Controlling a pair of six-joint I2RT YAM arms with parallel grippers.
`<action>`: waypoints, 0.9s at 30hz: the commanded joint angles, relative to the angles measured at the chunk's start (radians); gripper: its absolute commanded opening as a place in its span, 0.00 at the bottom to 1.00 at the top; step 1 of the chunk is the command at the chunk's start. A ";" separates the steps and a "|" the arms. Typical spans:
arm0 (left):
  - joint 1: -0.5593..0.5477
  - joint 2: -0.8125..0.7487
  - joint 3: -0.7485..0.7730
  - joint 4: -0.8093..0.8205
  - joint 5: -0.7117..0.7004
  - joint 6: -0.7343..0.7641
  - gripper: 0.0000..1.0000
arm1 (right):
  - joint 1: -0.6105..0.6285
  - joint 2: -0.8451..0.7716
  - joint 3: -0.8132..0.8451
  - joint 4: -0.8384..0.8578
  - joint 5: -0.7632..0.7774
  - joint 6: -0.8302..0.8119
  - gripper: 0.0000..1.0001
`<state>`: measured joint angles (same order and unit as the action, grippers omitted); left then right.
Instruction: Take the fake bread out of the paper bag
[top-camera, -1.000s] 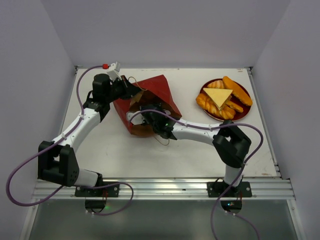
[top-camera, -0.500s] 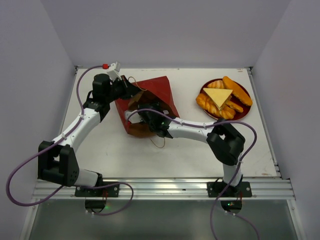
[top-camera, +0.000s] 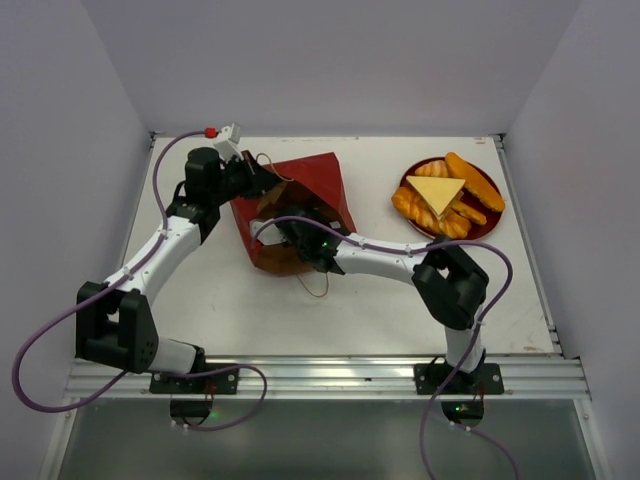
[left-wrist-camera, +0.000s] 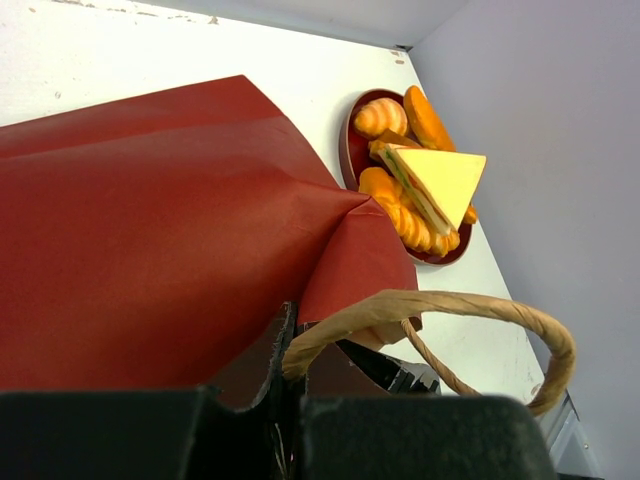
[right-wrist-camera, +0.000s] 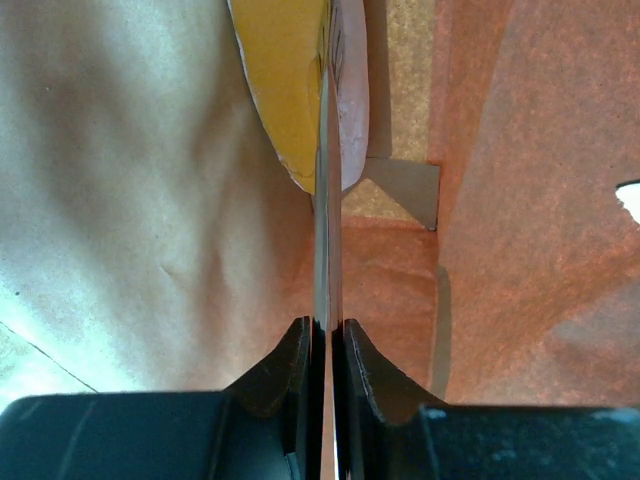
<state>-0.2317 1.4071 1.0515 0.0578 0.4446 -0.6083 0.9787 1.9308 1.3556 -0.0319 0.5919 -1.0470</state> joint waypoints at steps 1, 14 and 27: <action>-0.008 -0.007 0.019 0.007 0.023 -0.002 0.00 | -0.015 -0.012 0.017 -0.088 0.009 -0.015 0.02; -0.006 0.009 0.031 0.005 0.003 0.004 0.00 | -0.017 -0.154 -0.068 -0.102 -0.041 0.018 0.00; -0.006 0.039 0.033 0.017 -0.009 -0.001 0.00 | -0.003 -0.345 -0.165 -0.167 -0.110 0.111 0.00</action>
<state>-0.2325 1.4338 1.0523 0.0639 0.4431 -0.6094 0.9688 1.6772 1.1793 -0.1650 0.5083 -0.9665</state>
